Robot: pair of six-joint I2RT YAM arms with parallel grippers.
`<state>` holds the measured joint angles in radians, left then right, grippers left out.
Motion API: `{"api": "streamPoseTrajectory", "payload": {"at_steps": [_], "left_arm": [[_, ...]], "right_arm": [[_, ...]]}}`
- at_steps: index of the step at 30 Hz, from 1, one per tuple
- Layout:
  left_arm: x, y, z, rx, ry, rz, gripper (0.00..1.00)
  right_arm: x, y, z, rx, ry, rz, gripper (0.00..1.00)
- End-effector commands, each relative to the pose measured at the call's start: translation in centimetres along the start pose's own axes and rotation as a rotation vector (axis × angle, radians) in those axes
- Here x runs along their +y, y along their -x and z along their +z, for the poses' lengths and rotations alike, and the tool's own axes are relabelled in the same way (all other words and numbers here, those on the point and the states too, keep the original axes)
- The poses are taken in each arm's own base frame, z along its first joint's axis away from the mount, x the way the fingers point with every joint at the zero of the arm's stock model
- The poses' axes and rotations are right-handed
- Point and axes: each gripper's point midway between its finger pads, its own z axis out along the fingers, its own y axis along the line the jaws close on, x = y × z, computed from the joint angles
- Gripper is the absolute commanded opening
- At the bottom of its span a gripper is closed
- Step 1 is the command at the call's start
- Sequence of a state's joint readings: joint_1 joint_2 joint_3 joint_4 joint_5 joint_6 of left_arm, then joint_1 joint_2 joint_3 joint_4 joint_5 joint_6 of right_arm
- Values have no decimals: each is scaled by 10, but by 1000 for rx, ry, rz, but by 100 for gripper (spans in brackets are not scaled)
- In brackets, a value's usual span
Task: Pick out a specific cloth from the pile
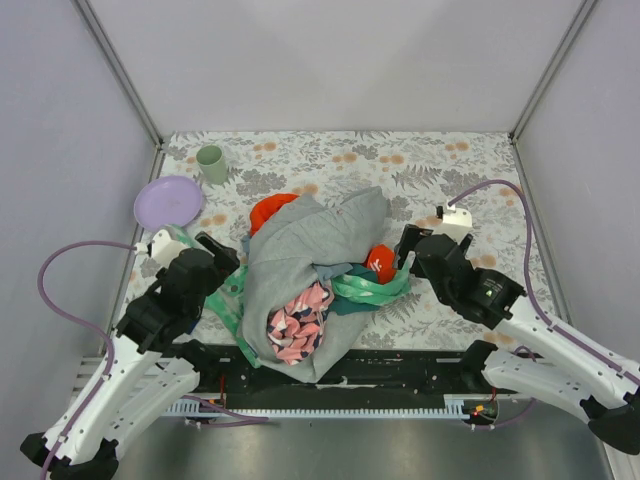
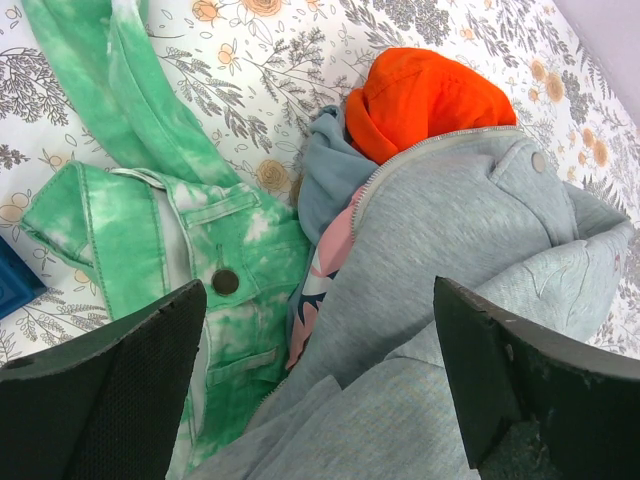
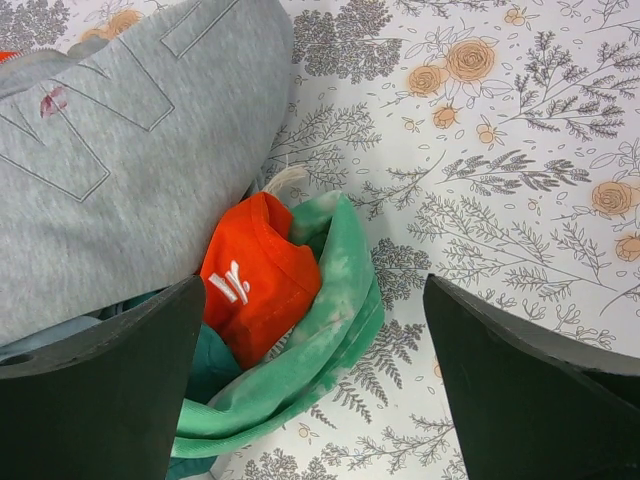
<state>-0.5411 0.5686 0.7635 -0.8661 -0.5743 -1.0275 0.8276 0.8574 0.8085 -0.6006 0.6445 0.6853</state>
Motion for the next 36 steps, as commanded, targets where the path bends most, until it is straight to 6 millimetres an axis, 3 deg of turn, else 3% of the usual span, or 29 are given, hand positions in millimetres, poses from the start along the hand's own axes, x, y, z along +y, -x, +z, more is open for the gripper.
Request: {"api": "streamPoseTrajectory", "payload": {"at_steps": [1, 9, 17, 21, 25, 28, 32, 36], "left_arm": [[-3, 11, -2, -40, -6, 4, 98], [-3, 11, -1, -46, -4, 3, 98], [-24, 21, -5, -46, -51, -3, 98], [-50, 22, -7, -23, -152, 0, 98], [-86, 18, -13, 27, -304, 34, 98], [-121, 4, -17, 101, -462, 86, 98], [-161, -19, -22, 207, -632, 183, 98], [-184, -48, -22, 265, -679, 355, 98]], "right_arm": [[-1, 9, -4, -32, -6, 41, 98], [2, 4, -2, -9, 10, 7, 98], [4, -9, 1, 54, -3, -16, 98], [16, -15, 3, 124, 40, -23, 98], [21, -23, 16, 235, 73, 41, 98], [27, -28, 32, 298, 111, 91, 97], [52, -31, 50, 318, 235, 104, 96], [63, -48, 62, 384, 271, 93, 93]]}}
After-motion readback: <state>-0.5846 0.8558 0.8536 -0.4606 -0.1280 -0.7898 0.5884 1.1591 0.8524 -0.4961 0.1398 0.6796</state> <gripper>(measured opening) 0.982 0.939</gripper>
